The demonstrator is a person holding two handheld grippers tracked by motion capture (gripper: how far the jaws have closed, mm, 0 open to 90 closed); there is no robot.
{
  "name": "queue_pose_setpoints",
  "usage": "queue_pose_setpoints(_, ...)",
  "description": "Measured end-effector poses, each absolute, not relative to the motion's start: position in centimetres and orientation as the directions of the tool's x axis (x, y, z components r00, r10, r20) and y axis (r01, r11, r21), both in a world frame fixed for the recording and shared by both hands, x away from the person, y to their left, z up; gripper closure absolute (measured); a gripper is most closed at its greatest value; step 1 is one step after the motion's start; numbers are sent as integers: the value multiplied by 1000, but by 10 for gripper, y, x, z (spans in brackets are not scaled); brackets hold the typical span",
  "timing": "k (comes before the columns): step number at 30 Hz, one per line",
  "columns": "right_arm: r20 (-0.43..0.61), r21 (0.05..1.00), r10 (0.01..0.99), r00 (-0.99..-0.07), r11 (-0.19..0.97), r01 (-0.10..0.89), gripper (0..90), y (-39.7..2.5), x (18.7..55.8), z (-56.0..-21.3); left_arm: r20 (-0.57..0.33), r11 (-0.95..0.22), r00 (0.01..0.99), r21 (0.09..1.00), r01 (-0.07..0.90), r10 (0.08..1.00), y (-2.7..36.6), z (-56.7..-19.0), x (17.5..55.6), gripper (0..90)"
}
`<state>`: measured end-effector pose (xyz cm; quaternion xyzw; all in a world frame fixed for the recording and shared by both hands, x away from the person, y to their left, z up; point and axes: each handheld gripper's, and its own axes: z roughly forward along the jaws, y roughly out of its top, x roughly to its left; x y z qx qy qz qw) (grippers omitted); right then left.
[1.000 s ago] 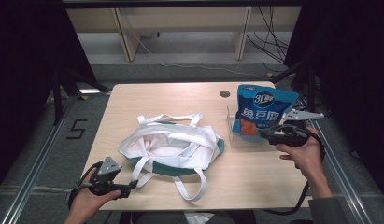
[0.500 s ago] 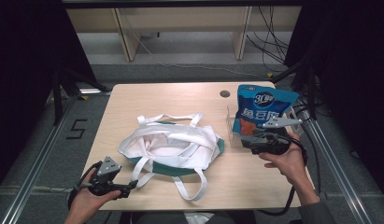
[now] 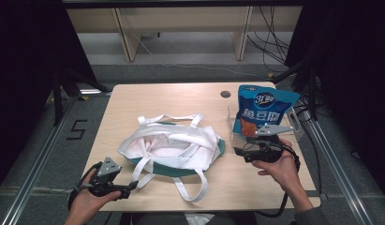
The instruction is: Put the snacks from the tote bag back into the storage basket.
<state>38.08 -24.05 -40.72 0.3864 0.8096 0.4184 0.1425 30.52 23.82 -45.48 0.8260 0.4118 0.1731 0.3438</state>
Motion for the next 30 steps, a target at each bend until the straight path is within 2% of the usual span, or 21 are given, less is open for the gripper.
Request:
queue_pose_setpoints(15, 113, 767, 735, -668, 363, 529, 330, -237, 365, -419, 3, -422, 600, 713, 560, 800, 238, -455, 305, 184)
queue_pose_setpoints(18, 97, 779, 725, -682, 372, 505, 326, -239, 364, -421, 2, -422, 600, 713, 560, 800, 238, -455, 305, 184)
queue_pose_setpoints(20, 127, 774, 732, -669, 349, 529, 320, -237, 360, -422, -4, -415, 598, 716, 561, 801, 238, -455, 305, 184)
queue_pose_setpoints(30, 112, 777, 722, -683, 365, 514, 266, -238, 351, -426, 5, -426, 602, 711, 559, 798, 238, -454, 305, 179)
